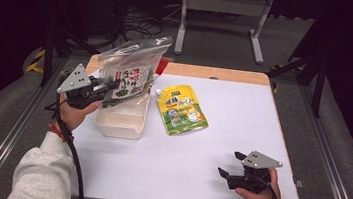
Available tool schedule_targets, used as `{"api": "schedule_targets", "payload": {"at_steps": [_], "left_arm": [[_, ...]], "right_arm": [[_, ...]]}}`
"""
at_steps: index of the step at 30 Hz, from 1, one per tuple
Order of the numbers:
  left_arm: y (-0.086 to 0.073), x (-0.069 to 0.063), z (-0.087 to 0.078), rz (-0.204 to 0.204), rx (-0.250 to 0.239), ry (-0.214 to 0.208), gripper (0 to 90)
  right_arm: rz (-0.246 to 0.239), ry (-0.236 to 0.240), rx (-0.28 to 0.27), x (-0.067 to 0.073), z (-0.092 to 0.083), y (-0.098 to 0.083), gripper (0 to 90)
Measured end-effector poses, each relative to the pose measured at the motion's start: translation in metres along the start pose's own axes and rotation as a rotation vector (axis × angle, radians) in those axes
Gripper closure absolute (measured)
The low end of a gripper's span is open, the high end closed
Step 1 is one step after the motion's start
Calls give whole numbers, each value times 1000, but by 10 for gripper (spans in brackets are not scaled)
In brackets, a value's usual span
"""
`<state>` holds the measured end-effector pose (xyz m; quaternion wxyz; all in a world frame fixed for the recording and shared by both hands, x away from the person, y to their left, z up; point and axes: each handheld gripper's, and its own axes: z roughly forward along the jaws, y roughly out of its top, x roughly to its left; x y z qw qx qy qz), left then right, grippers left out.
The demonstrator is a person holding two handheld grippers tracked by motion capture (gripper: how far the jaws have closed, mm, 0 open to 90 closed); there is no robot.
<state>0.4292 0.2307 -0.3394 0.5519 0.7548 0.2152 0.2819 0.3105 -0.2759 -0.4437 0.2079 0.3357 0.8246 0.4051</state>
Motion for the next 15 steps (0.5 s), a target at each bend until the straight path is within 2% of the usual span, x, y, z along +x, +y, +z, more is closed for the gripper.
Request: {"api": "schedule_targets", "payload": {"at_steps": [3,11,15], "left_arm": [[-5,3,4,-19,3,-2,793],[-11,9,8,-23,-5,-8,792],[-16,14,8,-42,-6,-13,792]], "right_arm": [[-9,-1,6,2,1,0,192],[-13,2,21,4,3,-1,193],[-14,2,23,4,3,-2,194]]}}
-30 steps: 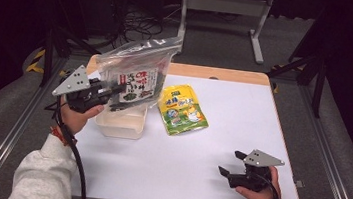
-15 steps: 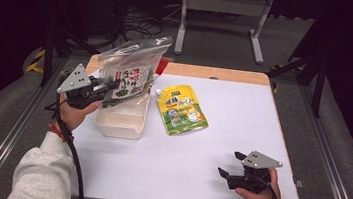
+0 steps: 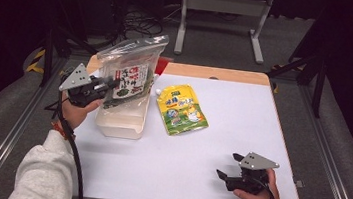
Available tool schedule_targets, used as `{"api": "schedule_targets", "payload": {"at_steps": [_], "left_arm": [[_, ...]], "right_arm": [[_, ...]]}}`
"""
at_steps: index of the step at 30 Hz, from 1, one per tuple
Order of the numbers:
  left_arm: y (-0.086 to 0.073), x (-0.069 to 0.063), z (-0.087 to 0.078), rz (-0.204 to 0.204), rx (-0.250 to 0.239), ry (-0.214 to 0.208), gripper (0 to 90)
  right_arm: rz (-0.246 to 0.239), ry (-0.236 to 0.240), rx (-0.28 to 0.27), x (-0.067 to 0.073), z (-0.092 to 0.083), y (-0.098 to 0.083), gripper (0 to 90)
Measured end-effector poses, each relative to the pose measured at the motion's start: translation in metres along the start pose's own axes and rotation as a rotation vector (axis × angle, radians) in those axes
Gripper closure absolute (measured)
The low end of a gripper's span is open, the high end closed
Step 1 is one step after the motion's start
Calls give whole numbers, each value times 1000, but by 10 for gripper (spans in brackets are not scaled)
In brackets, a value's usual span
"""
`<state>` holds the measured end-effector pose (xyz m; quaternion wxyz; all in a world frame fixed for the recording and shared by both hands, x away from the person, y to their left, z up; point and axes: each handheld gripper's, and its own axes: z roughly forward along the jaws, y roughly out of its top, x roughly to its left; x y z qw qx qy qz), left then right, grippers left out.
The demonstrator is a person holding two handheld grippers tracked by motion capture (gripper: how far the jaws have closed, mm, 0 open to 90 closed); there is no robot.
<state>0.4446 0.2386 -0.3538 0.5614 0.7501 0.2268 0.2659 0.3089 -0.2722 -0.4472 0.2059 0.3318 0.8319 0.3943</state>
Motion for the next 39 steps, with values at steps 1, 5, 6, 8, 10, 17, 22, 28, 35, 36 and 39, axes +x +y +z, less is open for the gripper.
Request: {"api": "schedule_targets", "payload": {"at_steps": [1,5,6,8,10,17,22,28,35,36,39], "left_arm": [[-2,1,0,-10,-1,-2,792],[-10,4,5,-19,36,-10,791],[-10,4,5,-19,36,-10,791],[-12,4,7,-23,42,-9,791],[-13,3,7,-26,44,-13,792],[-17,2,10,-35,43,-20,794],[-20,3,10,-40,40,-21,794],[-25,8,13,-63,19,-37,794],[-29,11,13,-85,-2,-54,783],[-29,11,13,-80,14,-37,771],[-33,13,12,-105,19,-6,724]], "right_arm": [[0,1,1,0,0,0,193],[-3,3,6,1,1,0,192],[-3,3,6,1,1,0,192],[-5,5,7,1,2,0,191],[-8,5,10,1,2,0,190],[-15,8,13,2,3,0,190],[-17,11,16,3,4,1,190],[-17,14,21,4,4,0,191],[-18,16,23,4,5,0,191],[-17,17,22,4,5,0,191],[-20,19,23,4,5,0,191]]}}
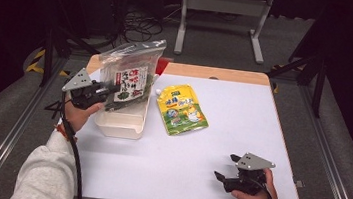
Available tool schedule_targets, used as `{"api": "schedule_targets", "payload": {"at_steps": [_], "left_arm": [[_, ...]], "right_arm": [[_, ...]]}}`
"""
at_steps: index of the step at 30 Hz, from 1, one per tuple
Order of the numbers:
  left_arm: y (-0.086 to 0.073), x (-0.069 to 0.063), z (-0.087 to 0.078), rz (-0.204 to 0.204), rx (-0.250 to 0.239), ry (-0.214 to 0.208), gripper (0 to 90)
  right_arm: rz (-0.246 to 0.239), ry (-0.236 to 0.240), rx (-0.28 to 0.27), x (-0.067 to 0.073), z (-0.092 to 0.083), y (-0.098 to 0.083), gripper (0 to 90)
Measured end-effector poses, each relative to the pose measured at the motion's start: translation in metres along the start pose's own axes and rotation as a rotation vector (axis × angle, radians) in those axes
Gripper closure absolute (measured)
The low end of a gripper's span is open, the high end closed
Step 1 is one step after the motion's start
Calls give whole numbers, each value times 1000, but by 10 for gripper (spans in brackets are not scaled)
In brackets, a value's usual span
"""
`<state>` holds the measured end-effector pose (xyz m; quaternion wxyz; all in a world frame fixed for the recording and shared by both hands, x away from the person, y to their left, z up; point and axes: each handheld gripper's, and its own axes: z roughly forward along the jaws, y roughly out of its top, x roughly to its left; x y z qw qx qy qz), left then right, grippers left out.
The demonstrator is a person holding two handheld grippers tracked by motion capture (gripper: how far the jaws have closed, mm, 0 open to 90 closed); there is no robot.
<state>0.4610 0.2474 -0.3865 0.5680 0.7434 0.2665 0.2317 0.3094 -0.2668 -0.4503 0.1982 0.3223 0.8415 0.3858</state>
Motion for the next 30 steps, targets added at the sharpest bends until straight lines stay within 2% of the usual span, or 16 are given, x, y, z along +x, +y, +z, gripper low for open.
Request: {"api": "schedule_targets", "payload": {"at_steps": [5,7,9,11,15,19,27,30], "left_arm": [[-1,-2,-4,21,18,8,708],[-3,-4,-6,41,48,22,681],[-7,-6,-8,81,93,40,659],[-11,-6,-10,81,131,60,613],[-16,-7,-17,122,168,63,614],[-18,-11,-16,149,215,74,628],[-22,-13,-15,134,209,93,653],[-23,-12,-13,115,201,90,667]], "right_arm": [[2,0,-3,-1,-1,0,191],[6,1,-3,-1,-1,0,191],[7,4,-3,-1,-1,0,191],[1,6,-4,-1,-2,1,191],[1,9,-10,-1,-2,1,191],[-1,16,-7,-2,0,2,191],[0,24,-21,-1,1,6,212],[1,20,-23,-1,1,7,216]]}}
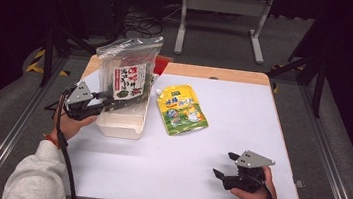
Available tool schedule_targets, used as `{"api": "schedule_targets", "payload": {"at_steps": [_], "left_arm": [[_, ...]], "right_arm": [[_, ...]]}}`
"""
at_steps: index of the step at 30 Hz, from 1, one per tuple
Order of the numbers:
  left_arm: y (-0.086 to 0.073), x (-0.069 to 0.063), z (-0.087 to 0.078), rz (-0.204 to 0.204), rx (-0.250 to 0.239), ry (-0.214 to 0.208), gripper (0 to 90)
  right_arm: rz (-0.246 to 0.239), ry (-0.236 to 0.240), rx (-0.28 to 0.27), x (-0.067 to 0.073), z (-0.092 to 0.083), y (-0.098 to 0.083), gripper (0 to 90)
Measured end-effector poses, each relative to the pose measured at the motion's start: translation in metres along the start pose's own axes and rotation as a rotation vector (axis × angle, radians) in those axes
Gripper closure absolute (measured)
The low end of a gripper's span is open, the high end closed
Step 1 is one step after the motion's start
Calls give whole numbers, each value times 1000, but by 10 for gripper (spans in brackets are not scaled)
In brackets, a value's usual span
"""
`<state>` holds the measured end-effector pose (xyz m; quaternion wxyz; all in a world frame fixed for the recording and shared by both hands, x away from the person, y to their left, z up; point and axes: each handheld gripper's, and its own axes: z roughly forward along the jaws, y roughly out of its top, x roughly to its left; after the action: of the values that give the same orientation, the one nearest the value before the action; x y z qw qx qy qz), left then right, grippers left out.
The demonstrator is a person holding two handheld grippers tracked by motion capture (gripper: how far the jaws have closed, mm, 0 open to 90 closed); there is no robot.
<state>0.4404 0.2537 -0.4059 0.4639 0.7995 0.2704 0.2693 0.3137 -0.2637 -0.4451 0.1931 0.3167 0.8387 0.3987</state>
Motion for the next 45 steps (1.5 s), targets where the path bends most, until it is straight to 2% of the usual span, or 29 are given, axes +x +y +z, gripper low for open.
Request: {"api": "schedule_targets", "payload": {"at_steps": [9,17,19,20,21,25,28,29,33,37,39,40,41,42,43,45], "left_arm": [[-2,2,3,-34,-6,-10,699],[-1,1,4,-27,13,4,706],[-2,2,4,-38,11,4,707],[-2,2,4,-42,8,0,706],[-2,2,4,-42,8,0,705],[-3,3,2,-65,-8,-16,690],[-2,1,-2,-80,-18,0,635],[-1,1,-3,-68,-20,1,619],[1,0,-8,-64,-43,0,595],[3,-2,-14,-70,-55,13,532],[4,-5,-21,-71,-60,48,490],[4,-5,-21,-71,-60,48,476],[3,-8,-26,-68,-62,56,476],[4,-12,-30,-50,-48,83,414],[3,-18,-37,-30,-45,91,401],[2,-22,-42,-26,-43,96,382]], "right_arm": [[8,2,3,-1,4,2,216],[22,-2,-18,-4,5,8,247],[27,-5,-30,-6,6,11,280],[32,-7,-40,-9,9,15,326],[32,-7,-40,-9,9,15,326],[58,8,-69,-16,16,26,500],[74,21,-76,-22,24,34,624],[73,22,-71,-24,27,36,638],[75,22,-63,-30,37,45,709],[76,12,-52,-35,48,51,714],[79,10,-48,-39,56,56,715],[79,10,-48,-39,56,56,715],[84,11,-47,-41,59,57,715],[90,13,-51,-44,65,61,692],[86,12,-49,-45,67,62,677],[88,17,-49,-48,72,66,642]]}}
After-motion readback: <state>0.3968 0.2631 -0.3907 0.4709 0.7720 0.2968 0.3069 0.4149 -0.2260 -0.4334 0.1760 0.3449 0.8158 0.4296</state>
